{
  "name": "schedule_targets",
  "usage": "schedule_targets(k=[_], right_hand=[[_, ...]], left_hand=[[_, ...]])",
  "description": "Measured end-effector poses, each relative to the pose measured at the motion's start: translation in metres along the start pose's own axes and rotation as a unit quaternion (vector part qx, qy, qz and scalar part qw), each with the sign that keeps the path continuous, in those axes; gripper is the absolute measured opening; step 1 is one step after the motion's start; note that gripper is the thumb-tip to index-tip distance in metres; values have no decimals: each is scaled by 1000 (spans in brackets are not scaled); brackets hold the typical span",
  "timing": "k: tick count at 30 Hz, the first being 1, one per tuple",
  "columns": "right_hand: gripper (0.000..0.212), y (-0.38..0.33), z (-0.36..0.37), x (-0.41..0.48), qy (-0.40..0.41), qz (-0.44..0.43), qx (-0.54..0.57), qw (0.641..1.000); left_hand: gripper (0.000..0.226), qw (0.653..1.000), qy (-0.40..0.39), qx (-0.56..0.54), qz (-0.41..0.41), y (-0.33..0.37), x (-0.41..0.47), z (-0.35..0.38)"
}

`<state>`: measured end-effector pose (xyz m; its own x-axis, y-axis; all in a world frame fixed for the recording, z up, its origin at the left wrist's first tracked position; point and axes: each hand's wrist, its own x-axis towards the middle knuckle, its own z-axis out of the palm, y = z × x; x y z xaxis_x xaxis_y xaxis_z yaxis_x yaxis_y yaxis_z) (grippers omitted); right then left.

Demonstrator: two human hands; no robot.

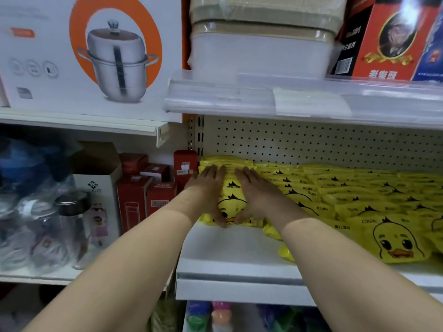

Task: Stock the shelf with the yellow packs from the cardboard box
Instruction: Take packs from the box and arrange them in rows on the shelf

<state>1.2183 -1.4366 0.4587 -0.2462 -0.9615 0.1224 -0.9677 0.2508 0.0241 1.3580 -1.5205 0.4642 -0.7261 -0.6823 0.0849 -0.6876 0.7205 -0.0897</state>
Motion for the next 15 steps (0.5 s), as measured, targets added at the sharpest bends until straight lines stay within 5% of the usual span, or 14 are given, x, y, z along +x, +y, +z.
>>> schedule_targets(k=[15], right_hand=[[138,3,-4,11,-16,-1,-5,1000]], left_hand=[[153,999,-8,-30,-7,-1,10,-2]])
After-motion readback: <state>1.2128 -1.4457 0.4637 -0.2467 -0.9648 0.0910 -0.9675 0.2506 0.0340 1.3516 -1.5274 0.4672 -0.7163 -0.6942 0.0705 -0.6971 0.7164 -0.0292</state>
